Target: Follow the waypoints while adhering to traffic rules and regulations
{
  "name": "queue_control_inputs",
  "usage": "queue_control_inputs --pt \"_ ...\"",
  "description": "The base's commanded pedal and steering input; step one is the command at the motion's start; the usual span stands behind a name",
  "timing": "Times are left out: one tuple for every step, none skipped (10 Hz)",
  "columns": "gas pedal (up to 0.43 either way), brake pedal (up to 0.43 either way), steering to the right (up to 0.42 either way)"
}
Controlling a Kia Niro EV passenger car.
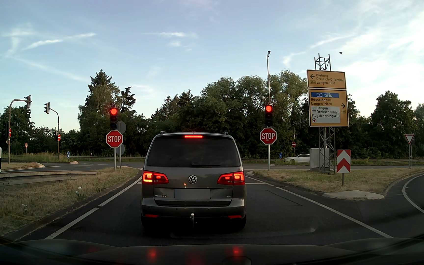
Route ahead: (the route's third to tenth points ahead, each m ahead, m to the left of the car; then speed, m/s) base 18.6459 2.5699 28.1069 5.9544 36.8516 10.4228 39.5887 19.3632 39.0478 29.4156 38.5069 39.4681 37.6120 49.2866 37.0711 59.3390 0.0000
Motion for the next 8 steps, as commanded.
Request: queue_control_inputs --pt "0.0 0.409 -0.01" --pt "0.0 0.415 -0.01" --pt "0.0 0.421 -0.01" --pt "0.0 0.427 -0.01" --pt "0.0 0.421 -0.01" --pt "0.0 0.409 -0.01" --pt "0.0 0.396 -0.01" --pt "0.0 0.384 -0.01"
